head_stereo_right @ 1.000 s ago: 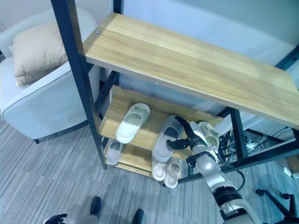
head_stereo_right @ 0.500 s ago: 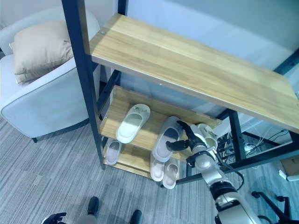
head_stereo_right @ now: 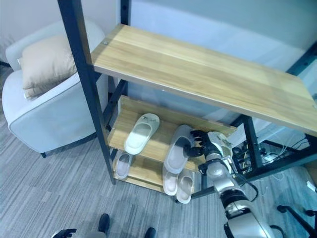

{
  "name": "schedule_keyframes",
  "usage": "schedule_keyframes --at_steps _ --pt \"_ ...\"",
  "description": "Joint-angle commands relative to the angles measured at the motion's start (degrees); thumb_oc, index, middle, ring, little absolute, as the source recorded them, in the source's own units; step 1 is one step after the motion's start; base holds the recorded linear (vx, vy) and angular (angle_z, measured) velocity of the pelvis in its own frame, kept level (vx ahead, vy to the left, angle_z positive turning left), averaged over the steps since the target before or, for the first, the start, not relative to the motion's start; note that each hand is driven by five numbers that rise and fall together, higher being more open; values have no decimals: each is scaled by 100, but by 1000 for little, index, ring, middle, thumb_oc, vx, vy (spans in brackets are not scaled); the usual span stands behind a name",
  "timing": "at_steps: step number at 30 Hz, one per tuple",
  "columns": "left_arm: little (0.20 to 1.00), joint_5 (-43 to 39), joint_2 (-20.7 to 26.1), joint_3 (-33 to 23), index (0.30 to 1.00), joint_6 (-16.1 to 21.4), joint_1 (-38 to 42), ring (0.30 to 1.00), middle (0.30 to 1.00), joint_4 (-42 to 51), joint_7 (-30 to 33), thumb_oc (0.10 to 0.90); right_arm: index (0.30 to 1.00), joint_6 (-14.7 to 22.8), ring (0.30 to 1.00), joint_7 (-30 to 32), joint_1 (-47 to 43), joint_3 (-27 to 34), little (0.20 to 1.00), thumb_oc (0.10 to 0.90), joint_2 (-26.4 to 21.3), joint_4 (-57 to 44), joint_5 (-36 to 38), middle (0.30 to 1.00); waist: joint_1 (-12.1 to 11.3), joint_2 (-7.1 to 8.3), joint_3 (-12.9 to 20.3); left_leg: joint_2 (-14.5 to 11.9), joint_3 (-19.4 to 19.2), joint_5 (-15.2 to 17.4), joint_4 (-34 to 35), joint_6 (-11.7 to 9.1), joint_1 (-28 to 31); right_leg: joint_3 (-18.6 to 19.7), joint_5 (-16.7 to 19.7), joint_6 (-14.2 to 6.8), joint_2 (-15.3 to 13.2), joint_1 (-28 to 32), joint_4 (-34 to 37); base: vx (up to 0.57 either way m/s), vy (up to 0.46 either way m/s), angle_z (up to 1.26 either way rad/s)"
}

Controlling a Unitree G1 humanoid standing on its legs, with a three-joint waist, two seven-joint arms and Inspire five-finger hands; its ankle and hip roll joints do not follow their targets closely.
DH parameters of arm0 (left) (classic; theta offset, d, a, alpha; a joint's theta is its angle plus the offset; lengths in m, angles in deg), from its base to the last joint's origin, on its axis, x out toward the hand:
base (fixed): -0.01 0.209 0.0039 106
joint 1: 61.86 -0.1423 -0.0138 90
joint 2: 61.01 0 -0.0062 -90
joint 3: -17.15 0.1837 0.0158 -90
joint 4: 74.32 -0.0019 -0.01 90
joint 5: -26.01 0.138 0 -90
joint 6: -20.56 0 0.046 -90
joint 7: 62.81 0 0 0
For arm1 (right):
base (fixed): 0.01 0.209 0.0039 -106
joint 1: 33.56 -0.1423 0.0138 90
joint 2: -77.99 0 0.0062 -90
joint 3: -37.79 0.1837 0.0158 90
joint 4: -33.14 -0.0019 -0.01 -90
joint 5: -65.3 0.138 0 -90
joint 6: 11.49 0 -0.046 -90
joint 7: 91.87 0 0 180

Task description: Arrange the slippers neatly on the shoe rack.

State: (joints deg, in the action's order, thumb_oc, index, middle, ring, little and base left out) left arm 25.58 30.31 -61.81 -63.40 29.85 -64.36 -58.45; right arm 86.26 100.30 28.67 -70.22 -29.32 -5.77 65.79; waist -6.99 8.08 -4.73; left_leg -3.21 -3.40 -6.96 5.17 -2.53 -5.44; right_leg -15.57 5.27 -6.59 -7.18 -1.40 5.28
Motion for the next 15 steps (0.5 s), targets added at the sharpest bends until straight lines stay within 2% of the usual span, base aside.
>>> schedule_keyframes --at_steps 1,7,8,11,12,14,15 --pt "900 69 -7 133 900 57 190 900 900 -211 27 800 300 146 300 202 -691 -68 300 400 -265 128 -40 300 3 204 6 -70 -58 833 -17 20 284 200 -558 -220 -223 179 -28 0 0 0" --pt "900 126 -43 75 900 40 172 900 900 -226 50 800 300 191 300 354 -533 26 300 400 -405 -388 -285 300 57 186 7 -73 -66 848 -17 25 302 210 -562 -224 -217 181 -28 -1 5 0" --pt "900 170 -62 -8 900 39 161 900 900 -221 66 800 300 227 300 450 -293 147 300 400 -527 -1036 -563 300 90 174 12 -62 -74 868 -17 30 316 189 -561 -226 -224 198 -28 0 35 0" --pt "900 248 -85 -163 900 61 147 900 900 -192 78 800 300 311 300 549 293 538 300 400 -739 -2151 -1054 300 158 157 30 -32 -48 920 -17 55 348 165 -554 -238 -245 264 -28 6 40 3" --pt "900 249 -83 -150 900 61 144 900 900 -192 78 800 300 297 300 542 329 565 300 400 -741 -2184 -1062 300 149 160 31 -31 -44 921 -17 56 352 161 -555 -239 -246 269 -28 4 44 4" --pt "900 340 -124 -274 900 74 132 900 900 -191 58 800 300 395 300 578 892 940 300 400 -720 -3093 -1393 300 211 145 62 16 -26 981 -17 97 403 121 -540 -258 -284 333 -28 8 70 4" --pt "900 342 -121 -265 900 74 128 900 900 -190 58 800 300 385 300 570 921 961 300 400 -718 -3119 -1398 300 206 148 63 18 -22 982 -17 99 406 117 -541 -260 -285 339 -28 14 113 6"
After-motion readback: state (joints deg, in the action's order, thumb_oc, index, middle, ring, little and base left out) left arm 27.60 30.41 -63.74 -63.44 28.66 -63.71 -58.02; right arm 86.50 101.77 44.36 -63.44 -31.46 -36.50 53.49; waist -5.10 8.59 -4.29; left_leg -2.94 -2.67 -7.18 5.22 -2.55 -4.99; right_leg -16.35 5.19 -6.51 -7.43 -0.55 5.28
